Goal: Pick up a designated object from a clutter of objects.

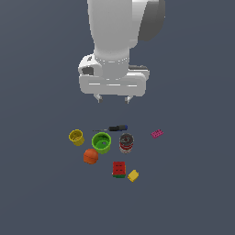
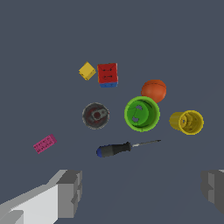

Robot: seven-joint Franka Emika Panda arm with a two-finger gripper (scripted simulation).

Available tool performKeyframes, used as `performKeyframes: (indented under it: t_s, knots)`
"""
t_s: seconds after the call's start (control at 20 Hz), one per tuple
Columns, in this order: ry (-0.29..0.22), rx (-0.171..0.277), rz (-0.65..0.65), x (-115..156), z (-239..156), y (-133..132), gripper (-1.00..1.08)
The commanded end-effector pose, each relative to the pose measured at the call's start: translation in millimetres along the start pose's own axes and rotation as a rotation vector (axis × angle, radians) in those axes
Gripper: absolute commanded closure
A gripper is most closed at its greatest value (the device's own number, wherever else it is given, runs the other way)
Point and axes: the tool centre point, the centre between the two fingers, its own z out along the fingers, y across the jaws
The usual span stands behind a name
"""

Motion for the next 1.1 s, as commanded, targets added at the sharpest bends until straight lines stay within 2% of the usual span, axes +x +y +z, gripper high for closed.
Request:
performKeyframes:
  t_s: [0.0,0.3,0.55,0.75,1.05]
  knots:
    - [0.0,0.0,0.003,0,1,1,-0.92]
    - [-0.001,0.01,0.058,8,17,14,-0.92]
    - [-0.002,0.024,0.156,19,47,39,-0.92]
    - [-0.002,0.033,0.271,27,83,70,-0.92]
    - [-0.001,0.032,0.481,31,147,130,-0.92]
